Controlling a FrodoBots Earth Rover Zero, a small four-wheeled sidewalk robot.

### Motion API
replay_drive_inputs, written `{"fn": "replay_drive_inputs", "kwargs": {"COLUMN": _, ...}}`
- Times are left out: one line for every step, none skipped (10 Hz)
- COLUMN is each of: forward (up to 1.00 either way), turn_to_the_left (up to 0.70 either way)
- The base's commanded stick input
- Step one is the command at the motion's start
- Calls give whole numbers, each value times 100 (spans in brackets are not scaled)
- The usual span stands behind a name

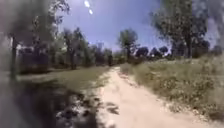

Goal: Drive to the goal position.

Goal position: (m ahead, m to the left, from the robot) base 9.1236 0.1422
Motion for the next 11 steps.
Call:
{"fn": "replay_drive_inputs", "kwargs": {"forward": 85, "turn_to_the_left": 0}}
{"fn": "replay_drive_inputs", "kwargs": {"forward": 85, "turn_to_the_left": 0}}
{"fn": "replay_drive_inputs", "kwargs": {"forward": 85, "turn_to_the_left": 0}}
{"fn": "replay_drive_inputs", "kwargs": {"forward": 85, "turn_to_the_left": 0}}
{"fn": "replay_drive_inputs", "kwargs": {"forward": 85, "turn_to_the_left": 0}}
{"fn": "replay_drive_inputs", "kwargs": {"forward": 85, "turn_to_the_left": 0}}
{"fn": "replay_drive_inputs", "kwargs": {"forward": 85, "turn_to_the_left": 0}}
{"fn": "replay_drive_inputs", "kwargs": {"forward": 85, "turn_to_the_left": 0}}
{"fn": "replay_drive_inputs", "kwargs": {"forward": 85, "turn_to_the_left": 0}}
{"fn": "replay_drive_inputs", "kwargs": {"forward": 85, "turn_to_the_left": 0}}
{"fn": "replay_drive_inputs", "kwargs": {"forward": 85, "turn_to_the_left": 0}}
